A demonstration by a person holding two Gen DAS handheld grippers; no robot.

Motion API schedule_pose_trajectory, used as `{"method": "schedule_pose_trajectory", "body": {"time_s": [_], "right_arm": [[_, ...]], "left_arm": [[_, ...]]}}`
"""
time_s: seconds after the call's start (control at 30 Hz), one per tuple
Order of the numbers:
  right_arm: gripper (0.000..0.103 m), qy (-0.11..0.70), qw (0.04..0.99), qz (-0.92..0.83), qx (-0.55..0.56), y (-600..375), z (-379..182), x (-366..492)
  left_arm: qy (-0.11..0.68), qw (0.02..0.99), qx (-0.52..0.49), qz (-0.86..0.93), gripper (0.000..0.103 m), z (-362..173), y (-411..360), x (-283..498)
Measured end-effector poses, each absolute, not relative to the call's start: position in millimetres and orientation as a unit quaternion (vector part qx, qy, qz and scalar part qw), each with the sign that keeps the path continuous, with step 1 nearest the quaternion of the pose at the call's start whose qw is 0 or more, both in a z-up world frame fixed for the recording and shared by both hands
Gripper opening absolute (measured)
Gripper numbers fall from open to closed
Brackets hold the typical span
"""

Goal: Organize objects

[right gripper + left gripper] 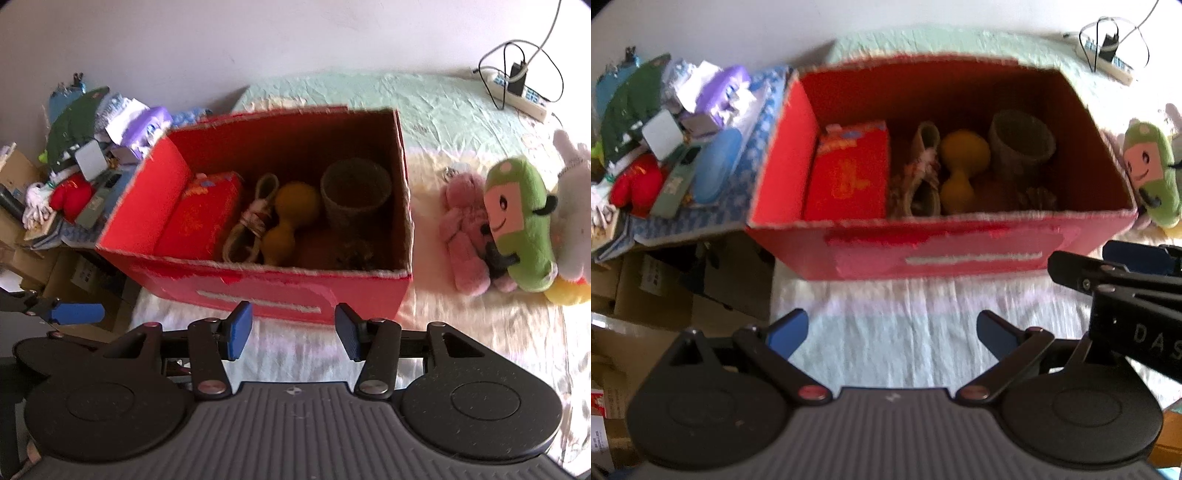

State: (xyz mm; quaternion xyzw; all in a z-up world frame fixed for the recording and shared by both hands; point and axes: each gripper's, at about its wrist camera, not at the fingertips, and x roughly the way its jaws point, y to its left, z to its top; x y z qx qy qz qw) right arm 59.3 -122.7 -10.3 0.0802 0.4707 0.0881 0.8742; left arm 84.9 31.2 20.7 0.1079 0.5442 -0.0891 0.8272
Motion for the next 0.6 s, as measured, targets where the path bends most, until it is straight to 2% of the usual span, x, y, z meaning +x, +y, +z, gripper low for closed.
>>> {"method": "schedule_pose_trajectory", "body": {"time_s": [0.6], "right_arm": [[0.052,0.422,0.899,0.066,0.093,-136,20,88]], "left_arm": [[0.462,0.875,0.122,-0.073,0.098,67,25,119]]}}
